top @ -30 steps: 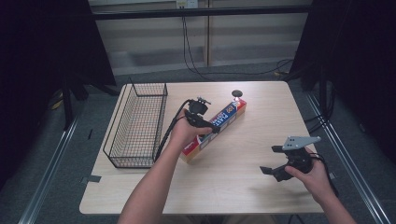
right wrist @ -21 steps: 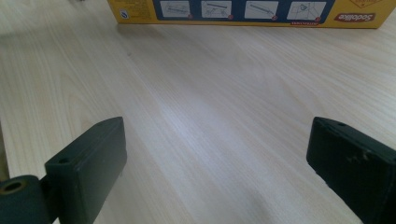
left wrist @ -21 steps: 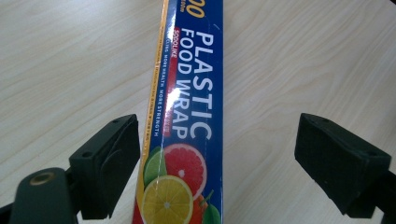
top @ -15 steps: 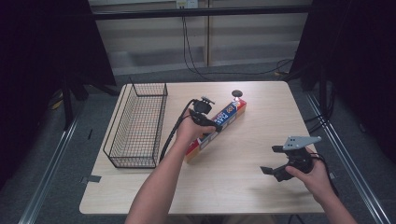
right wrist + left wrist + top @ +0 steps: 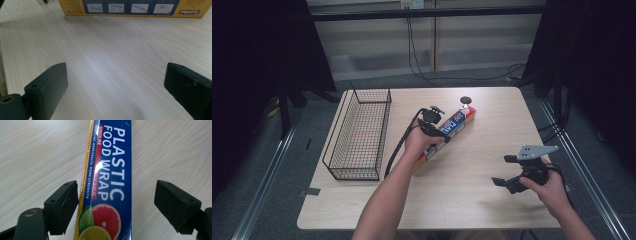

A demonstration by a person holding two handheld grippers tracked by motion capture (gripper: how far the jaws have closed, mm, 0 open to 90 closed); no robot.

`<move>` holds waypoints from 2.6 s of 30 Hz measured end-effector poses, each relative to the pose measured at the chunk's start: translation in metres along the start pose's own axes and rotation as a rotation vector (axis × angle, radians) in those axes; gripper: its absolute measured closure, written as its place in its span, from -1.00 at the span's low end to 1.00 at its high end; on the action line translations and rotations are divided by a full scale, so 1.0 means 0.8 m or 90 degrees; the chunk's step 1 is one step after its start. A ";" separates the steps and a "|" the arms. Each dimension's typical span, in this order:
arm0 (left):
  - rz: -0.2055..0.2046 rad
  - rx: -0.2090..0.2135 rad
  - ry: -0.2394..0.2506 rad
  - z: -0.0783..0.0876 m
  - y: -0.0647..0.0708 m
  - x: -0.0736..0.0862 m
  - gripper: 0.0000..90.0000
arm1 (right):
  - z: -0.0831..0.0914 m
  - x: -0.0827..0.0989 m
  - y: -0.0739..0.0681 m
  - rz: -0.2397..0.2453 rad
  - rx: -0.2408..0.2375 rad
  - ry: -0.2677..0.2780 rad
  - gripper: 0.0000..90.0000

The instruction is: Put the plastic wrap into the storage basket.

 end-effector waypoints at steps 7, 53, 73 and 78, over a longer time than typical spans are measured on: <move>0.012 -0.002 -0.011 -0.012 -0.001 0.002 -0.54 | 0.001 0.000 0.000 -0.001 -0.001 0.003 -0.89; -0.011 -0.046 -0.111 -0.028 0.002 -0.001 -0.12 | 0.005 0.003 0.005 -0.008 -0.004 0.011 -0.90; 0.024 -0.047 -0.148 0.033 -0.005 0.001 -0.05 | 0.006 0.000 0.006 -0.013 -0.008 0.024 -0.90; 0.033 -0.056 -0.142 0.051 -0.010 0.000 -0.05 | 0.006 0.000 0.005 -0.013 -0.009 0.023 -0.90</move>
Point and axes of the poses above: each handheld gripper's, and its own axes: z roughly backward along the jaws, x roughly out of its underside, y roughly to its right, the point moved 3 cm from there along -z, roughly forward along the jaws, and after that the axes turned 4 degrees about -z, right-handed, at the moved point
